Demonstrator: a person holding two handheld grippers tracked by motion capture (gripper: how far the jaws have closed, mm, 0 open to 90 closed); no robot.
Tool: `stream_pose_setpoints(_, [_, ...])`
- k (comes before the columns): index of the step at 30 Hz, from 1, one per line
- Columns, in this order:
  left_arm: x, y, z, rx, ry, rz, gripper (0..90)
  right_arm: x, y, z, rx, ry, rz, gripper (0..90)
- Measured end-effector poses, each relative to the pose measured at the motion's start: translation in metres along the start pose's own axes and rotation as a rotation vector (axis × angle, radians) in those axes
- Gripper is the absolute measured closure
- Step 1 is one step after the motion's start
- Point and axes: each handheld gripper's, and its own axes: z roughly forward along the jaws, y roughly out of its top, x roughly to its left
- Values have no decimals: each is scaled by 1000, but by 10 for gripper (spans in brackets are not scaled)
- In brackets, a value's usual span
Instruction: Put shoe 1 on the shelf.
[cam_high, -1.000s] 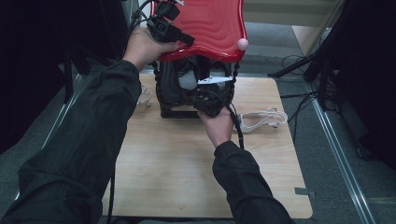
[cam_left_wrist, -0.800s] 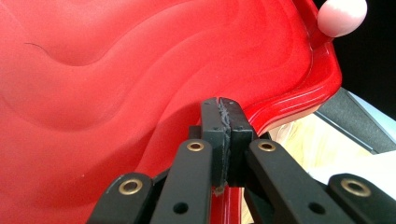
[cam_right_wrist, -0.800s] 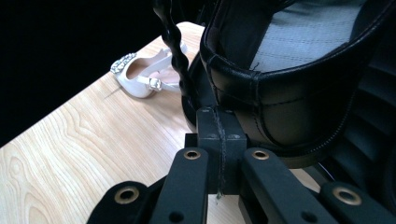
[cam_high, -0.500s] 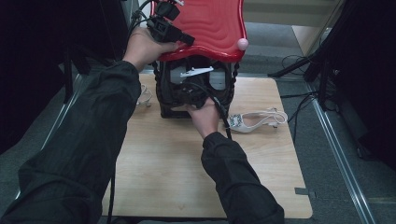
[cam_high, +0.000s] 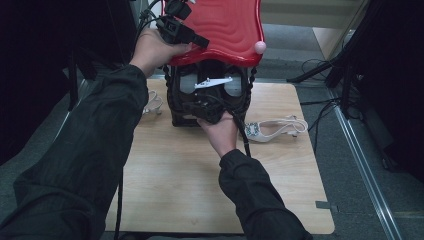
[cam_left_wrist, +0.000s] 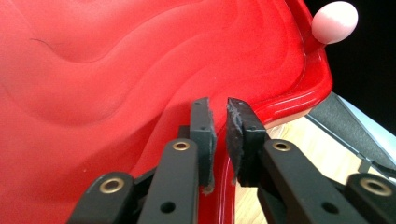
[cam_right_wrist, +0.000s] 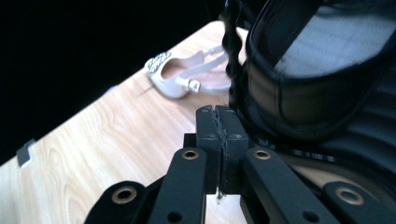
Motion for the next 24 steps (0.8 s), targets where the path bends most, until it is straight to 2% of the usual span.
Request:
stream_pose_setpoints(2, [-2,1,-2,8,-4,0,758,2,-3,-5,8,10,0,863])
stream_pose_setpoints(5, [-6,1,-7,14,-10,0,654,2,-10,-11,21,10,-7,820])
stream_pose_setpoints(8, [-11,0,-12,5,-10,13,560,-3,-19,-14,52,26,25,791])
stream_pose_setpoints(10, [-15,-2,-16,3,-10,32,530,-6,-25,-18,55,40,38,764])
stream_pose_setpoints(15, [-21,-9,-22,4,-14,38,469,-11,-39,-31,59,32,40,701])
stream_pose_setpoints(19, [-26,-16,-25,1,-23,45,442,-16,-52,-38,69,31,67,652])
stream_pose_setpoints(22, [-30,-22,-27,3,-31,54,426,-19,-61,-44,59,33,71,613])
stream_pose_setpoints(24, [-33,-26,-28,5,-38,57,420,-21,-67,-50,44,41,92,603])
